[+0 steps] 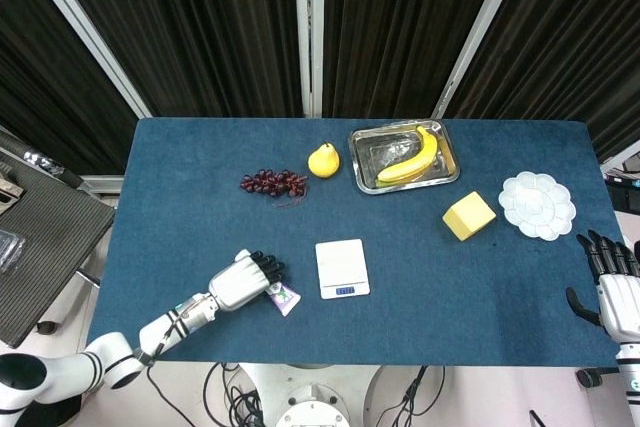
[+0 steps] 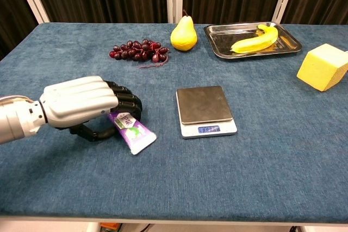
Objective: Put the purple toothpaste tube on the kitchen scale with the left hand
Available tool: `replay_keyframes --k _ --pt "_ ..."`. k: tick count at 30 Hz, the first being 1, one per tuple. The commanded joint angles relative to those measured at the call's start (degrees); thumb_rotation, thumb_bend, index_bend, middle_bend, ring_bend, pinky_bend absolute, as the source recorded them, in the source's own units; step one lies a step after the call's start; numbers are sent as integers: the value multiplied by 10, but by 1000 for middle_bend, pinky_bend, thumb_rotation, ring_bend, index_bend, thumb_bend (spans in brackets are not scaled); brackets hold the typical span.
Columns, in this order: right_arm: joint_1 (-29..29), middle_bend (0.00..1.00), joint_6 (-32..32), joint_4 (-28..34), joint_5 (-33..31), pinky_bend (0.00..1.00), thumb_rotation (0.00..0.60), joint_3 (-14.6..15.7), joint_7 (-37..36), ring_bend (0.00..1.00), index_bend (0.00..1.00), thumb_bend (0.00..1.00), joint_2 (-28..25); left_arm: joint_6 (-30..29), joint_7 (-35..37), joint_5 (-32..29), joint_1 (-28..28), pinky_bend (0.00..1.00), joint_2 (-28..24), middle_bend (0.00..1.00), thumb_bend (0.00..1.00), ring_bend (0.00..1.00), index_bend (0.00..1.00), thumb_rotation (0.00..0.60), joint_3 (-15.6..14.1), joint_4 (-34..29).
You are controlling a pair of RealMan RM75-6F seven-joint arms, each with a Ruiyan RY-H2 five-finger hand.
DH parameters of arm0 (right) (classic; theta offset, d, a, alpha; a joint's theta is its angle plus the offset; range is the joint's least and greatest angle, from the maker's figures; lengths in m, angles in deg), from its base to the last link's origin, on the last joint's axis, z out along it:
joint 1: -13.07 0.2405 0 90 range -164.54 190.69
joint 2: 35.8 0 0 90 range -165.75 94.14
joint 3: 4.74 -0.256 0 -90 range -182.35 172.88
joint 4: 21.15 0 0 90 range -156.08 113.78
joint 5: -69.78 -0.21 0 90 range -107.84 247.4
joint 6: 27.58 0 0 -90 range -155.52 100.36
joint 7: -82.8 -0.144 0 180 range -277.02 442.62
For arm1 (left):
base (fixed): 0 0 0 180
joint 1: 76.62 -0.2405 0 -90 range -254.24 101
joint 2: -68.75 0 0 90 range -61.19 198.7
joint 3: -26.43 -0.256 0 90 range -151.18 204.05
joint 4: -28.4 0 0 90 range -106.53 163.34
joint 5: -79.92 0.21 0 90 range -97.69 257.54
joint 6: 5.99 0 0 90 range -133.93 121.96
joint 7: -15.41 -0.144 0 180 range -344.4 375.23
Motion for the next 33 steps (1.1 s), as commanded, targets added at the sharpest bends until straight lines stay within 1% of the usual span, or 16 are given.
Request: replay_keyframes --k 1,5,9,10,13,20,26,33 --pt "0 0 -2 -2 -1 0 600 1 -2 0 0 300 1 -1 3 2 -2 624 9 607 380 446 626 600 0 9" --pt "0 0 -2 -6 -1 0 600 0 -7 0 0 300 2 -20 11 4 -4 664 18 657 368 497 677 600 4 18" --pt "0 0 -2 -9 -1 0 600 0 -11 0 0 300 2 -55 35 5 -6 715 25 713 345 558 737 600 18 21" --pt "0 0 -2 -10 -1 0 600 0 -12 0 0 300 2 -61 41 4 -5 732 26 734 338 580 758 600 21 21" --pt "1 0 -4 -11 0 0 600 0 -12 0 0 300 3 -65 49 0 -1 751 27 755 328 605 778 600 31 13" --pt "1 0 -6 -14 0 0 600 1 -15 0 0 301 5 -37 49 -31 20 760 32 764 328 611 781 600 64 -26" --pt "1 0 -6 -17 -3 0 600 -1 -20 0 0 300 4 -2 52 -69 42 761 58 765 327 612 783 600 100 -62" --pt "0 0 -5 -19 -3 0 600 0 -23 0 0 300 4 48 61 -116 83 765 125 769 328 619 788 600 146 -21"
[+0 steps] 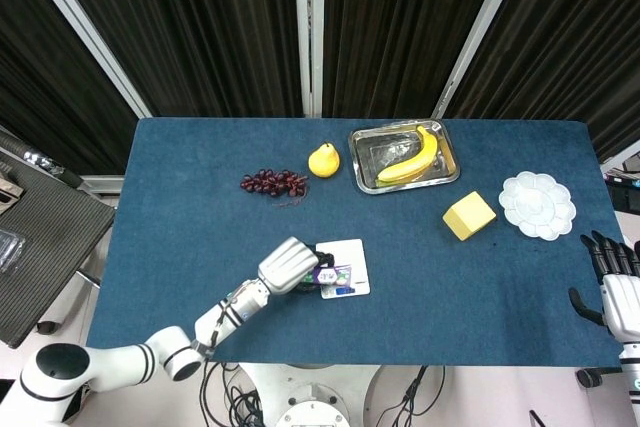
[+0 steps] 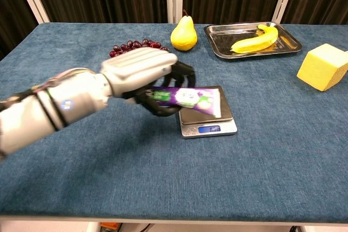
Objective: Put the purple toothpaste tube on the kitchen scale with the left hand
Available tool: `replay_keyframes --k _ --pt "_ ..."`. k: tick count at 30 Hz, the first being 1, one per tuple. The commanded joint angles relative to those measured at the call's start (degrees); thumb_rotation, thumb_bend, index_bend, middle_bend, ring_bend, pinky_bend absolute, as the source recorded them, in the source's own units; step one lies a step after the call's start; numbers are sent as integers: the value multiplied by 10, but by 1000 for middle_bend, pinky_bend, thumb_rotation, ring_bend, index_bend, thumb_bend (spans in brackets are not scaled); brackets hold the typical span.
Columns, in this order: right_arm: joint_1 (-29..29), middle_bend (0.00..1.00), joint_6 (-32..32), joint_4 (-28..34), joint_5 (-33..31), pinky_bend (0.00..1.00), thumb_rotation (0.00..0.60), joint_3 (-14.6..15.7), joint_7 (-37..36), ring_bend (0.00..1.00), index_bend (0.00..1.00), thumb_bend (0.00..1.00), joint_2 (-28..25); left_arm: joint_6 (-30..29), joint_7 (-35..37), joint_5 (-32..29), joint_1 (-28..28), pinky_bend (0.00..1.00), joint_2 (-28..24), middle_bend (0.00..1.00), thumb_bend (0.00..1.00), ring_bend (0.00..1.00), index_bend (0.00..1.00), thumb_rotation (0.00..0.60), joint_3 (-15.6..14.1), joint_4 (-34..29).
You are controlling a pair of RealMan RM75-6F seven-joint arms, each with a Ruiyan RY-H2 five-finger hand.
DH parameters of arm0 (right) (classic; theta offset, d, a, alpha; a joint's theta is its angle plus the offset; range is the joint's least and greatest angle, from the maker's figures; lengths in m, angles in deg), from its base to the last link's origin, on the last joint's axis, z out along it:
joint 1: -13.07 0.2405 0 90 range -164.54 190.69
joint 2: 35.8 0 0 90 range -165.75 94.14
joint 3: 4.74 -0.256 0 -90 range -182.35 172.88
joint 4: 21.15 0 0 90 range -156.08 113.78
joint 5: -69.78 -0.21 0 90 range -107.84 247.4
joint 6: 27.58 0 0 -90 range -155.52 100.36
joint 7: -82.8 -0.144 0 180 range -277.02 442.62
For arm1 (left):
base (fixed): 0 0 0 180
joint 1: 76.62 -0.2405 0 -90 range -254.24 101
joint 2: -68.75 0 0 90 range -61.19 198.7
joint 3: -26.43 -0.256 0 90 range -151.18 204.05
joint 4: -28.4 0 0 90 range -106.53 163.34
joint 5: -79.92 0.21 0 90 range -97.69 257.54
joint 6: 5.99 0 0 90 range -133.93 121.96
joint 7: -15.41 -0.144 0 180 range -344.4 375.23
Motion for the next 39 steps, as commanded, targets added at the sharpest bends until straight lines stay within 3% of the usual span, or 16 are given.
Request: replay_keyframes --k 1,14,16,19,21,27,31,39 --pt "0 0 0 -1 -1 0 600 0 -2 0 0 301 0 20 4 -22 22 765 37 770 328 619 788 600 24 28" --pt "-2 0 -2 -6 -5 0 600 -3 -15 0 0 300 -5 34 43 -59 56 756 129 758 326 607 770 600 53 178" --pt "-2 0 0 -6 -4 0 600 -3 -16 0 0 300 -5 34 61 -59 58 710 134 694 316 544 657 600 51 190" --pt "-2 0 -2 -8 -7 0 600 -5 -16 0 0 300 -4 53 93 -55 60 466 122 304 272 256 155 600 36 184" --pt "-1 0 -5 -10 -9 0 600 -5 -15 0 0 300 -4 53 103 -54 58 356 114 144 253 122 22 600 32 177" --pt "2 0 -7 -7 -7 0 600 -5 -9 0 0 301 -2 40 124 -46 53 221 99 58 234 13 4 600 20 160" --pt "1 0 -3 -1 -4 0 600 -5 -4 0 0 300 -3 58 126 -50 57 90 80 1 201 0 0 600 18 132" --pt "-3 0 4 4 -4 0 600 -4 -2 0 0 301 -4 69 112 -75 57 49 52 0 159 0 0 600 34 65"
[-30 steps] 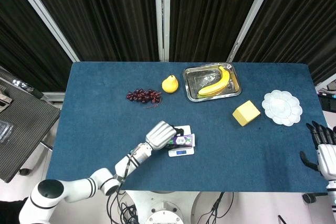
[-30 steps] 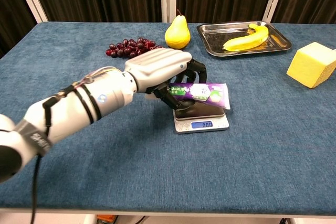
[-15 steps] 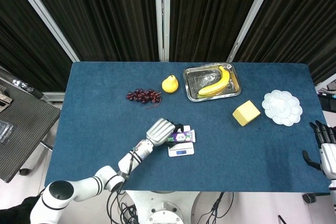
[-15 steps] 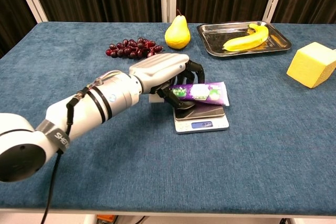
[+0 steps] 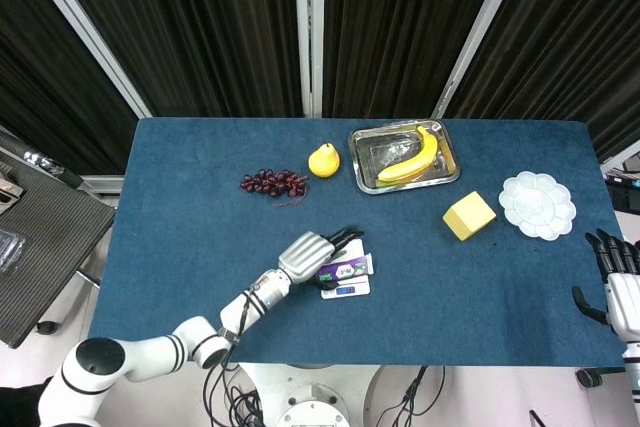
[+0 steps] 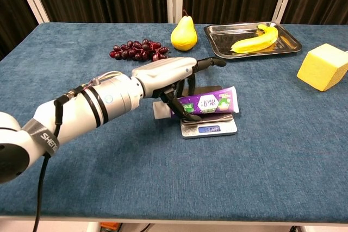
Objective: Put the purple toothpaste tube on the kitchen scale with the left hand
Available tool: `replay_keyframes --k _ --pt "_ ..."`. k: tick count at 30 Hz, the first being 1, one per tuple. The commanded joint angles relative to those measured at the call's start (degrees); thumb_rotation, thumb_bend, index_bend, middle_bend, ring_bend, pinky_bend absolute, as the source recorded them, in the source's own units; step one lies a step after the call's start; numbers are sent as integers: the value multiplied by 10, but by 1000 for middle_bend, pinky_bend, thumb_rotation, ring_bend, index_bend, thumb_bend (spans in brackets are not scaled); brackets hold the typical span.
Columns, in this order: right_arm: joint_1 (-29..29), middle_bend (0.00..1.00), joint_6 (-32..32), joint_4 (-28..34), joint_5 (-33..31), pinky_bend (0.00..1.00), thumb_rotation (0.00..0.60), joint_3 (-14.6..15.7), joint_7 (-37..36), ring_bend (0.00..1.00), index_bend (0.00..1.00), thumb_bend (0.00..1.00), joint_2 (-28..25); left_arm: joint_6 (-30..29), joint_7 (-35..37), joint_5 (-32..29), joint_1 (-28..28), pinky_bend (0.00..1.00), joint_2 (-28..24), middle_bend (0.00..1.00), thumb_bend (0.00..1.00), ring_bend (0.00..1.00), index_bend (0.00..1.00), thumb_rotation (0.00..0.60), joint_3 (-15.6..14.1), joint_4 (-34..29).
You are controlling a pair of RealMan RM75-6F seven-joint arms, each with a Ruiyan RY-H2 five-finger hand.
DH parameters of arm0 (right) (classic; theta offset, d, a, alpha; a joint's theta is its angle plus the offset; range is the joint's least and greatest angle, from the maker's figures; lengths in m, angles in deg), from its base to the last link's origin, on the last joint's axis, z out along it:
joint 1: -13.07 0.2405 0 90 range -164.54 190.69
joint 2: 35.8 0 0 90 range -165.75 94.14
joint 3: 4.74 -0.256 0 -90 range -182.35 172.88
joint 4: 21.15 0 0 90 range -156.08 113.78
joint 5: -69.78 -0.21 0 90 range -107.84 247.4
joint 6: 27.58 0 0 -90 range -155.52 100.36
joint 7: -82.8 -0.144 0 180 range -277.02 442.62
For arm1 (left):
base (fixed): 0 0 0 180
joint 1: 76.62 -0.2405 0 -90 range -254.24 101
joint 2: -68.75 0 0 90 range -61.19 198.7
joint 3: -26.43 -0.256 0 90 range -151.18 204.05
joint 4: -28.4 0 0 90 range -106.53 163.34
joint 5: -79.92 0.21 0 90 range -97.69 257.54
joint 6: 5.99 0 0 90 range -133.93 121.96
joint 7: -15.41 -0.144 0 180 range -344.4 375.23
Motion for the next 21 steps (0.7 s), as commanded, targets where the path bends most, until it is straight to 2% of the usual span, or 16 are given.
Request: replay_keyframes --k 1,7,11,16,21 --pt "-1 0 2 0 1 0 600 1 -1 0 0 301 0 5 -13 -13 0 42 -10 0 159 0 0 600 10 -18" --pt "-2 0 3 0 0 0 600 0 -5 0 0 301 -2 -6 -37 -15 -3 8 -29 0 158 0 0 600 12 -55" --pt "-1 0 4 2 3 0 600 -1 -4 0 0 300 -3 -25 -60 -16 -18 7 -67 0 157 0 0 600 12 -116" --pt "1 0 8 7 10 0 600 0 -1 0 0 301 -3 -68 -137 -23 -69 2 -173 0 157 0 0 600 -9 -247" --pt "0 0 23 15 29 0 600 5 6 0 0 300 -2 -154 -271 -20 -154 0 -314 0 157 0 0 600 -59 -350"
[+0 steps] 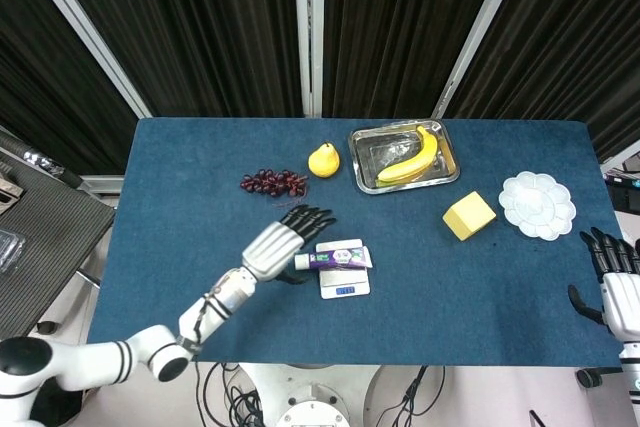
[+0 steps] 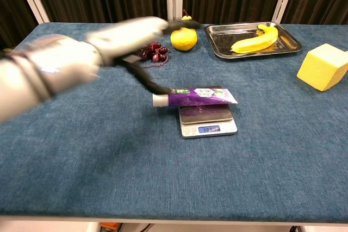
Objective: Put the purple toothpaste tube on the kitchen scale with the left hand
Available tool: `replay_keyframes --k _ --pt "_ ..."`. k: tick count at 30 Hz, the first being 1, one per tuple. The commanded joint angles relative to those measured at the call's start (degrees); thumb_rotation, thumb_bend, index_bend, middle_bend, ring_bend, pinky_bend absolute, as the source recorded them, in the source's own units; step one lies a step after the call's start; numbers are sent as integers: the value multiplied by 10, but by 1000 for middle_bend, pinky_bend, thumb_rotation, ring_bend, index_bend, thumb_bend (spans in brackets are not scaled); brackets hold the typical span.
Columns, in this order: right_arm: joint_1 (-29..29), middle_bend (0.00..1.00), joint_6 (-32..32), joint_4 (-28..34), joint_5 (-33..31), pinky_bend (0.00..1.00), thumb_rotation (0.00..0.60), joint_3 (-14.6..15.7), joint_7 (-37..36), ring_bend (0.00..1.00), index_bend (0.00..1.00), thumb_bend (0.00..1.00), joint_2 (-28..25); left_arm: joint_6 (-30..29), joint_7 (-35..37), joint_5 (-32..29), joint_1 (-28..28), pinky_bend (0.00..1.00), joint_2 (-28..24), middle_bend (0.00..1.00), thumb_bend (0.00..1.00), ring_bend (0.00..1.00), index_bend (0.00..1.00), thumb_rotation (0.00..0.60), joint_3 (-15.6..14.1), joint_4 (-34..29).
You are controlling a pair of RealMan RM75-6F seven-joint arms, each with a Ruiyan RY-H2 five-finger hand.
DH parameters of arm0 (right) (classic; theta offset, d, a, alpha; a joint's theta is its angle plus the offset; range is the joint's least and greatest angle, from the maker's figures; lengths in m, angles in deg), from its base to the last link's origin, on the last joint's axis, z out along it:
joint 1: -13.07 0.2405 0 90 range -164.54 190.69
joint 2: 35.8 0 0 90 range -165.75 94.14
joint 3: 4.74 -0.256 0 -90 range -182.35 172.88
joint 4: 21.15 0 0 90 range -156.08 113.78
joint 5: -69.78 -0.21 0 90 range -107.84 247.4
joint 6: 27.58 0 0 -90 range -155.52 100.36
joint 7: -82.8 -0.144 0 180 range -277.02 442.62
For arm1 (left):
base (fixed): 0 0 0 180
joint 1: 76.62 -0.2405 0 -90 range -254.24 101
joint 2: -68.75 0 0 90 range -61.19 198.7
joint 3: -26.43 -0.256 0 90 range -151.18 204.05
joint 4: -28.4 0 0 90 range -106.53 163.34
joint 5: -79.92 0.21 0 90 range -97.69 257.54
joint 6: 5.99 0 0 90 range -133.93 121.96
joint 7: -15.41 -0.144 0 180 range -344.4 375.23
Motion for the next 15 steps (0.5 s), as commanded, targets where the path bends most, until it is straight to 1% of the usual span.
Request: replay_keyframes --k 1,3,4,8,10,12,15 --pt "-1 0 12 6 13 0 600 4 4 0 0 301 1 -100 -132 1 -97 0 -141 0 157 0 0 600 -55 -108" --pt "-3 0 25 8 25 0 600 7 9 0 0 301 3 -153 -161 8 -142 0 -185 0 157 0 0 600 -77 -124" --pt "-4 0 29 9 29 0 600 8 12 0 0 301 4 -177 -165 13 -162 0 -199 0 158 0 1 600 -87 -124" --pt "-7 0 49 14 49 0 600 13 26 0 0 301 7 -268 -165 34 -247 0 -243 0 161 0 5 600 -130 -100" --pt "-8 0 56 17 55 0 600 14 32 0 0 301 7 -296 -155 40 -278 0 -252 0 166 0 5 600 -144 -86" --pt "-8 0 60 22 58 0 600 15 37 0 0 301 7 -321 -129 43 -310 0 -257 0 168 0 5 600 -157 -71" --pt "-7 0 61 29 59 0 600 14 45 0 0 301 4 -347 -116 48 -344 0 -256 0 168 0 5 600 -165 -41"
